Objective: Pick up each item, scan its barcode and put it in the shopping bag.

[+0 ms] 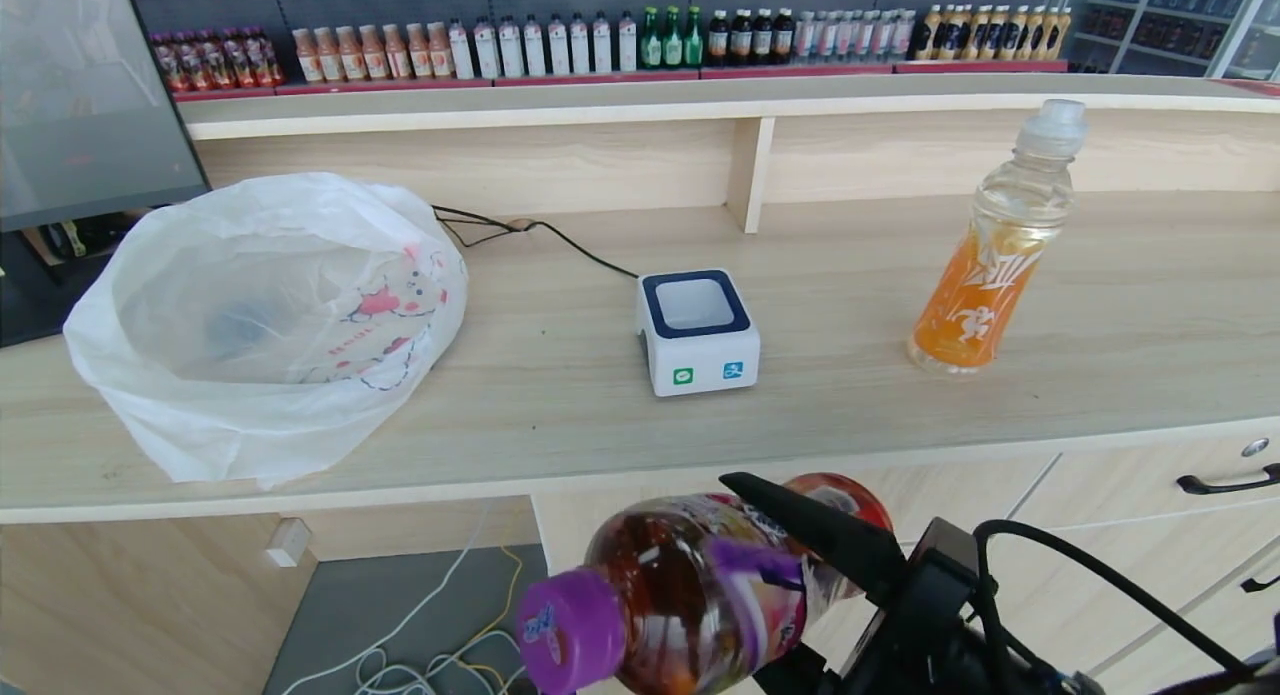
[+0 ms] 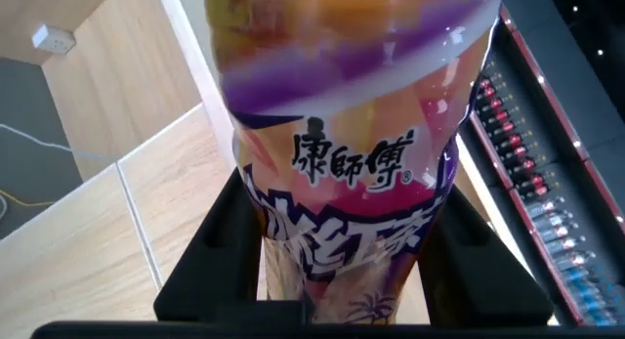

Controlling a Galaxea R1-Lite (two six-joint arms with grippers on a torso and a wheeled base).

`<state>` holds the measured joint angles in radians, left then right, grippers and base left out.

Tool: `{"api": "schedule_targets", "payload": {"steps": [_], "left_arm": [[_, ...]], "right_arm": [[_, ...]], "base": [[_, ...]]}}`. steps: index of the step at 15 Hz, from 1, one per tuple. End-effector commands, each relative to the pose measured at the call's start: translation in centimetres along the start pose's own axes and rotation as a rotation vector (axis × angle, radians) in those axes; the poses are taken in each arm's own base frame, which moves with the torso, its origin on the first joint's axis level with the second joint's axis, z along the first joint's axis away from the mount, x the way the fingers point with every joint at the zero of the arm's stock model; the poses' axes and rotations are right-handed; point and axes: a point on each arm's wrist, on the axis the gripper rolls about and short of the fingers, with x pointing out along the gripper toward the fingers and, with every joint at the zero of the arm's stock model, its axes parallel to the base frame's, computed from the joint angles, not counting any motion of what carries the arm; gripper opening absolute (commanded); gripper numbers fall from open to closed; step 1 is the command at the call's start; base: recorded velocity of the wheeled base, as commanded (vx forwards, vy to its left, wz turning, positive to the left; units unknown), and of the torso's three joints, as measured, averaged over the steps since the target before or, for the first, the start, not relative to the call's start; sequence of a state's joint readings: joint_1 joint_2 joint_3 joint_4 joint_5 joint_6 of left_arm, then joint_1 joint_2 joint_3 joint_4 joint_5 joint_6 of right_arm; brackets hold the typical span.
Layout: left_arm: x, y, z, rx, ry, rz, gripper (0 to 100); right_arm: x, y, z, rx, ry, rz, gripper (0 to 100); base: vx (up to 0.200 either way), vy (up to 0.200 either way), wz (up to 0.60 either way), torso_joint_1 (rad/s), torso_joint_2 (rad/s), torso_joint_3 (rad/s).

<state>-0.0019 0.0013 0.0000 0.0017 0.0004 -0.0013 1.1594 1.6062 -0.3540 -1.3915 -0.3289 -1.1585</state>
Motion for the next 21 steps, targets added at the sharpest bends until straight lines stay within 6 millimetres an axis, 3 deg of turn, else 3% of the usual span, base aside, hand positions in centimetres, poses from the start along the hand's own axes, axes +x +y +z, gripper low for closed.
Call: {"api": "schedule_targets", "payload": {"steps": [1,21], "left_arm": [[0.0,0.0,0.0,0.000,0.000,0.001,100],[0.0,0.0,0.0,0.000,0.000,0.000,100]], "right_arm": [[-0.6,-0.1,0.3,-0.038,-0.022,0.002,0],[0.1,-0.5,1.9,-0.256,-0.173,-0.008,0]], "base": [[0.000,0.000,0.00,0.000,0.00,0.000],[0.000,0.000,0.00,0.000,0.00,0.000]]}}
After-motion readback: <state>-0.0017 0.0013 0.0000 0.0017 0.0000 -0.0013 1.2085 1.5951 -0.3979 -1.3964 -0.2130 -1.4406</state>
